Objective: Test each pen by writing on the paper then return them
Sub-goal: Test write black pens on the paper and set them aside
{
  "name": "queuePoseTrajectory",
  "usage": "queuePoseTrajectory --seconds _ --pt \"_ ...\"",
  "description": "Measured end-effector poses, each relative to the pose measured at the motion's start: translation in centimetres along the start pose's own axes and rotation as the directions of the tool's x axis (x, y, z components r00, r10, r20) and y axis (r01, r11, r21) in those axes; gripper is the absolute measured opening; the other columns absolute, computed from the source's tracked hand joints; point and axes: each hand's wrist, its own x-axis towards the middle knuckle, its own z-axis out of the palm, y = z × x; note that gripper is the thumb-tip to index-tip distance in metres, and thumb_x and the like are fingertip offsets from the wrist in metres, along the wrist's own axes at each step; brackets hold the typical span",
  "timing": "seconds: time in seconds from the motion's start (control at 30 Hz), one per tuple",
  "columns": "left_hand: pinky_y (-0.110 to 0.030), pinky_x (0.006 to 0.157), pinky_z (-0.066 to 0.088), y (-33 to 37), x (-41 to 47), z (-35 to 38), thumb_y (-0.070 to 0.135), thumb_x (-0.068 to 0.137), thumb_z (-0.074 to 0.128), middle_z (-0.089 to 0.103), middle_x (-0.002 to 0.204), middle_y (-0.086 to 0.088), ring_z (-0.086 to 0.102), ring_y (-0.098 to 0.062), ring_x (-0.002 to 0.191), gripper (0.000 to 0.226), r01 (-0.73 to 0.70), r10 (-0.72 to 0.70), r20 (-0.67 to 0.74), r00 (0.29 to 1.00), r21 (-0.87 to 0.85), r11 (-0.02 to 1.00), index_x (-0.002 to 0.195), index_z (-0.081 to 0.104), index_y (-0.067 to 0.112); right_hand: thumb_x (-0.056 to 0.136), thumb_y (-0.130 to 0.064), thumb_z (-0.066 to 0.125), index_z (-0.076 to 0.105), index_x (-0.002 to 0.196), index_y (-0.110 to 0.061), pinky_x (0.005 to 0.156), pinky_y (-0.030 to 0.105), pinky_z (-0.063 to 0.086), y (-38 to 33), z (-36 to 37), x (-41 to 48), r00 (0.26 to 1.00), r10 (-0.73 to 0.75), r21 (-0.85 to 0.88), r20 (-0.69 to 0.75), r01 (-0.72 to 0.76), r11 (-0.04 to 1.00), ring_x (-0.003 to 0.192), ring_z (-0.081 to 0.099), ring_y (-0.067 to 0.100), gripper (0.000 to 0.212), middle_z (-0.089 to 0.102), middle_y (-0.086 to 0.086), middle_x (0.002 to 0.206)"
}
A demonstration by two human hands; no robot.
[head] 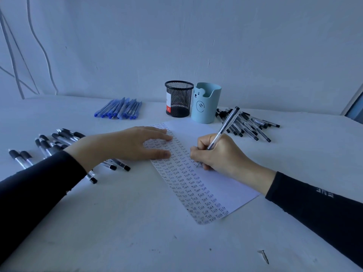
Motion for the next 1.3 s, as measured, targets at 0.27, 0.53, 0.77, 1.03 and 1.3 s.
queuePoseTrajectory --seconds 0.27,0.53,0.77,1.03,1.3 --pt "-0.026 0.113 0.015 -0.05 0.1 0.04 0.08 0.069 0.046 0.03 0.152 0.024 0.026 -0.001 0.141 0.074 0.007 -0.007 0.003 1.0 0.008 1.0 0.137 0.041 0.052 0.086 -0.01 0.069 0.045 0.05 -0.013 0.043 0.018 0.039 -0.11 -0.2 0.01 1.0 0.016 -0.004 0.014 -0.016 1.0 0.038 0.048 0.011 0.044 0.053 0.008 0.049" --pt "-0.024 0.112 0.013 0.01 0.07 0.01 0.078 0.071 0.046 0.029 0.153 0.024 0.025 0.0 0.14 0.073 0.008 -0.008 0.006 1.0 0.011 1.0 0.138 0.04 0.052 0.086 -0.008 0.068 0.046 0.049 -0.012 0.041 0.018 0.039 -0.16 -0.26 0.07 1.0 0.011 -0.008 0.002 -0.011 1.0 0.038 0.048 0.01 0.043 0.06 0.02 0.058" --pt "-0.029 0.115 0.015 -0.02 0.05 0.07 0.079 0.07 0.047 0.029 0.152 0.025 0.026 -0.001 0.141 0.072 0.013 -0.013 0.003 1.0 0.004 1.0 0.137 0.041 0.053 0.084 -0.007 0.068 0.045 0.045 -0.016 0.044 0.019 0.042 -0.27 -0.47 0.02 1.0 0.015 -0.009 -0.007 -0.015 1.0 0.04 0.049 0.012 0.046 0.063 0.022 0.063" --pt "-0.025 0.112 0.014 -0.07 0.16 0.09 0.079 0.07 0.046 0.03 0.152 0.024 0.026 -0.002 0.141 0.073 0.005 -0.005 -0.001 1.0 0.003 1.0 0.137 0.041 0.052 0.084 -0.007 0.066 0.05 0.043 -0.018 0.046 0.023 0.046 -0.25 -0.62 0.09 0.999 0.053 0.013 -0.004 -0.053 0.998 0.043 0.051 0.015 0.046 0.064 0.007 0.058" --pt "-0.021 0.109 0.012 0.03 0.05 0.08 0.075 0.073 0.048 0.029 0.153 0.022 0.026 0.0 0.14 0.069 -0.001 0.001 0.001 1.0 0.013 1.0 0.138 0.041 0.051 0.084 -0.007 0.066 0.047 0.04 -0.019 0.044 0.021 0.043 -0.14 -0.59 0.1 0.999 0.036 -0.002 -0.002 -0.036 0.999 0.042 0.05 0.014 0.05 0.063 0.008 0.058"
